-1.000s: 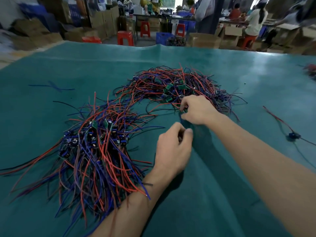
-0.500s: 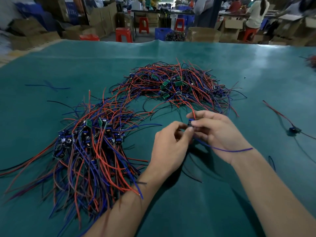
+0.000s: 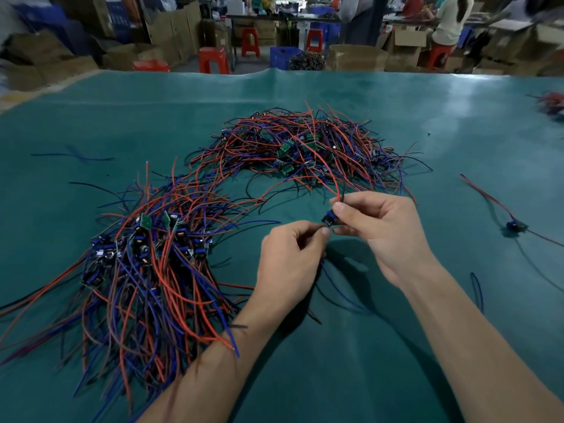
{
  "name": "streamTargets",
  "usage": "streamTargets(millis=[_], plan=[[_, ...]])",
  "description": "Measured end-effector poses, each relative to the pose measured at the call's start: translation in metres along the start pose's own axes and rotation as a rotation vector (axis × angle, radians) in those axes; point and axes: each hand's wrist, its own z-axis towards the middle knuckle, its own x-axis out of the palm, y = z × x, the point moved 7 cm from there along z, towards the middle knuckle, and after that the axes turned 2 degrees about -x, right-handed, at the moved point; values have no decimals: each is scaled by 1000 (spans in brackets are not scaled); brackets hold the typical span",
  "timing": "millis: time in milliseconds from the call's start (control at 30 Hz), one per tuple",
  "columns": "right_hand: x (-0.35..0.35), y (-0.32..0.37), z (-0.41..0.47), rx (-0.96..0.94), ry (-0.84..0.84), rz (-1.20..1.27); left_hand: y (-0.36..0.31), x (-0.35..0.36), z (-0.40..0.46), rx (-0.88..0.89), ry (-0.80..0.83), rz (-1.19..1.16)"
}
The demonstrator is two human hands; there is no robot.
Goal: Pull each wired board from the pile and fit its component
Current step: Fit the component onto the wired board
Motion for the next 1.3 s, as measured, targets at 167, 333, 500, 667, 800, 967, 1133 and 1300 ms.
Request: streamTargets(millis=[167,333,500,667,800,967,1133,1300], plan=[[-5,6,1,-85,-26,-148,-1,2,-1,15,26,3],[-35,17,8,-175,-225,-195,-4,7,-2,24,79,-20],[-77,24,9,-243,-502,-96,-6,7,-6,41,101,-15],[-97,9,6,-54,-747,-4,-3,-2,-5,-13,-8,-149],[-45,-14,6,297,-304,-41,-3,-15,-2,13,-163,-174],[13,-4,-5,49,156,-162,-7,-6,-4,56,-72,-130],[-5,7,1,-57,35,-168,-9,3,-3,73,13,-3],[-31,39,5,-200,-200,-88,-17,10,-7,104,91,19]])
